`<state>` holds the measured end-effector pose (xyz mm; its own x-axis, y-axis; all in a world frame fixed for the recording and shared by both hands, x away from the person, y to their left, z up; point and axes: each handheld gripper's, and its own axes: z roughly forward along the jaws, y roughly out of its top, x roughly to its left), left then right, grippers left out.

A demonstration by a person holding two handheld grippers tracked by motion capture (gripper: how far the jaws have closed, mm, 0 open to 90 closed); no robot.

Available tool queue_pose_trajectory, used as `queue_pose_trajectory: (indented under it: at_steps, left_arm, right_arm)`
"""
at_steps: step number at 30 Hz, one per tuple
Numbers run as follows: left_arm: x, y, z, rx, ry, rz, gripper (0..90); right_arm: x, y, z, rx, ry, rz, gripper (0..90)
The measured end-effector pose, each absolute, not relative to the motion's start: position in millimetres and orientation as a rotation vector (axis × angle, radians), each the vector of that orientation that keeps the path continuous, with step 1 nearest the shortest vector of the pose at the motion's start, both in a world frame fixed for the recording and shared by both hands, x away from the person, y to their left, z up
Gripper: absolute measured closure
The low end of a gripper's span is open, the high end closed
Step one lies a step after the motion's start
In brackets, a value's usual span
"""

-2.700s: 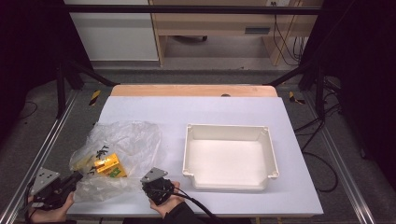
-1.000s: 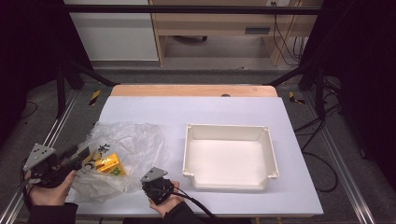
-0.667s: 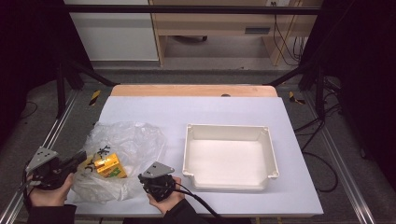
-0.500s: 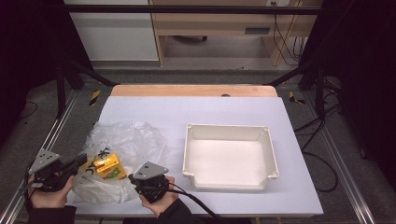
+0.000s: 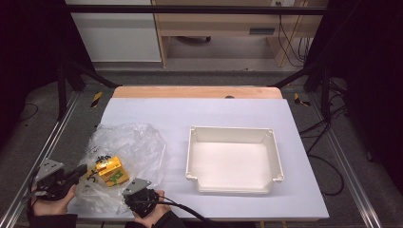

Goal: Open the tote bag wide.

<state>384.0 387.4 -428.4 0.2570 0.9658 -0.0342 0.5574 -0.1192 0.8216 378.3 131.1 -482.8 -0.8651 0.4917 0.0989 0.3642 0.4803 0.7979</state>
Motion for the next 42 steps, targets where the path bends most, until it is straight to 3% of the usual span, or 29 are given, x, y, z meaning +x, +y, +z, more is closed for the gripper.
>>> queue_pose_trajectory:
  at_steps: [15,29,32,42]
  left_arm:
    - [400,388,-466,1.92,1.486,0.681,89.4]
    - [400,384,-474,1.977,1.459,0.658,88.3]
    - [400,385,-474,1.964,1.464,0.65,85.4]
    - [392,394,-462,1.799,1.476,0.686,59.3]
  right_arm:
    - [381,131,-491,0.779,2.576,1.303,90.0]
    - [381,126,-491,0.807,2.556,1.298,90.0]
    - [381,126,-491,0.808,2.556,1.3,90.0]
    - [381,121,-485,0.801,2.507,1.381,77.0]
